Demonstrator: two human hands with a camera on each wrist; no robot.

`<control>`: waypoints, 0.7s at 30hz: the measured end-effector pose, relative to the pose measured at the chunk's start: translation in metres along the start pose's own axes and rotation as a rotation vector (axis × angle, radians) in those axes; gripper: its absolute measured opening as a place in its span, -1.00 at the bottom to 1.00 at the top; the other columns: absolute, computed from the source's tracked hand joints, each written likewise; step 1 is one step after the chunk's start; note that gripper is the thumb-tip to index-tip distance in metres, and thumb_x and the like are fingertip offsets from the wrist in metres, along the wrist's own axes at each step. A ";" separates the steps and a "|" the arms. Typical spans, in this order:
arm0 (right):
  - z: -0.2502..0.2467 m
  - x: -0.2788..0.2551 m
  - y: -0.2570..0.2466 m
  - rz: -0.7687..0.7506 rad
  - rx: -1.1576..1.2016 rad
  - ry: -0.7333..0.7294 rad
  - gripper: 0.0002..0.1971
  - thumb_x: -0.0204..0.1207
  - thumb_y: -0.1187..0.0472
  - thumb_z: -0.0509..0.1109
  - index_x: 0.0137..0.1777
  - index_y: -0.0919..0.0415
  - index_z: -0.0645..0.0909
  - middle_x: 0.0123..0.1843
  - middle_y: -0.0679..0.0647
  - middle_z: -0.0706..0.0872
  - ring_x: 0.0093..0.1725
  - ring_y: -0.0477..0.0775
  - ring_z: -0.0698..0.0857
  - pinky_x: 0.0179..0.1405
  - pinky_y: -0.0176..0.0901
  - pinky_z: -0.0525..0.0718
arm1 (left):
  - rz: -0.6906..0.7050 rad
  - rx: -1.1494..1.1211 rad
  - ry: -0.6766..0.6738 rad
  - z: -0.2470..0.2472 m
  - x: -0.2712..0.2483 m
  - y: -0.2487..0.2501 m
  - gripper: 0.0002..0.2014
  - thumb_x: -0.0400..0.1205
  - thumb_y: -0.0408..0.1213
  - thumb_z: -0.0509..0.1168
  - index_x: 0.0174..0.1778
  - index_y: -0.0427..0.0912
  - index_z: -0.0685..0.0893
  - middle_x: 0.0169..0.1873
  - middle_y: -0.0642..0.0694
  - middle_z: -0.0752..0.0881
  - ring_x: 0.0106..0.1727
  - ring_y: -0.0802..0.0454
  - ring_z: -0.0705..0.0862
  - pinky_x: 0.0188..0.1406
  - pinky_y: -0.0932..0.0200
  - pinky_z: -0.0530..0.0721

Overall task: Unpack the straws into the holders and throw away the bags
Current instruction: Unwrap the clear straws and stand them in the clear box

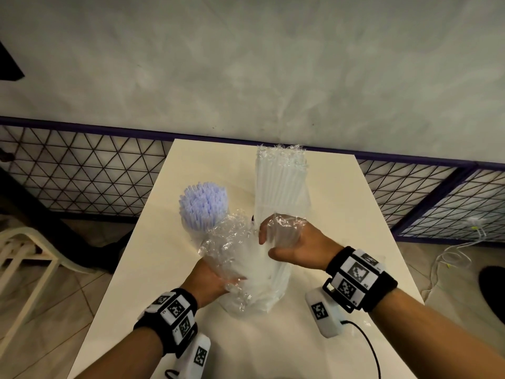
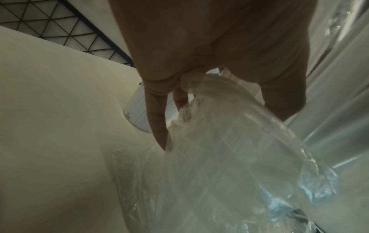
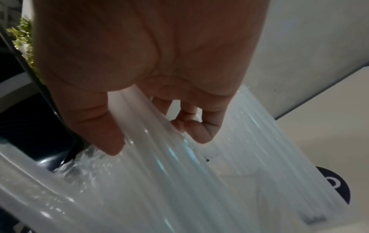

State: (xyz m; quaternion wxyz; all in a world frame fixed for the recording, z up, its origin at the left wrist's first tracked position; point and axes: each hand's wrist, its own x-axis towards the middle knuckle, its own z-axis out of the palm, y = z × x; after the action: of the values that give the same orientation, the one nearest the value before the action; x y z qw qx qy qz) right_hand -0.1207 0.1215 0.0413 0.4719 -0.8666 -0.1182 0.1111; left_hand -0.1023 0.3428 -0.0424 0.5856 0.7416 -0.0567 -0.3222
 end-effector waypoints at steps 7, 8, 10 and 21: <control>0.028 -0.005 0.008 -0.085 -0.143 0.102 -0.60 0.28 0.11 0.73 0.05 -0.08 0.65 0.05 -0.13 0.64 0.06 -0.17 0.58 0.00 -0.48 0.45 | 0.049 0.254 0.135 -0.005 0.011 -0.012 -0.64 0.51 -0.63 0.38 0.02 -0.07 0.56 -0.23 0.25 0.58 -0.26 0.45 0.57 -0.10 0.70 0.47; 0.032 -0.006 0.007 -0.103 -0.142 0.103 -0.60 0.28 0.13 0.73 0.08 -0.06 0.69 0.05 -0.13 0.63 0.05 -0.20 0.56 -0.01 -0.52 0.42 | 0.042 0.290 0.164 -0.006 0.011 -0.014 -0.61 0.49 -0.63 0.39 0.17 -0.20 0.59 -0.14 0.04 0.57 -0.16 0.23 0.55 -0.11 0.68 0.48; 0.037 -0.008 0.008 -0.118 -0.125 0.108 -0.57 0.27 0.16 0.74 0.14 -0.05 0.73 0.03 -0.13 0.58 0.05 -0.22 0.54 0.03 -0.54 0.41 | 0.073 0.383 0.139 -0.007 0.011 -0.015 -0.58 0.48 -0.61 0.40 0.25 -0.30 0.59 -0.04 -0.10 0.52 -0.10 0.12 0.50 -0.10 0.66 0.49; 0.062 -0.005 0.013 -0.077 -0.284 0.104 -0.53 0.11 -0.16 0.75 0.06 -0.34 0.76 0.09 -0.08 0.29 0.18 0.01 0.32 0.35 -0.11 0.39 | 0.070 -0.107 0.058 0.001 0.005 0.000 -0.79 0.29 -0.55 0.45 -0.24 -0.21 0.68 -0.42 0.05 0.64 -0.38 0.10 0.59 -0.49 0.45 0.53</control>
State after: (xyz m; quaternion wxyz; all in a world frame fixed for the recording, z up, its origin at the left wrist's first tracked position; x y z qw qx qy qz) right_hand -0.1430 0.1627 -0.0021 0.3541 -0.9240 -0.1413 0.0301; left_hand -0.0989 0.3394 -0.0447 0.6367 0.7159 -0.0485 -0.2826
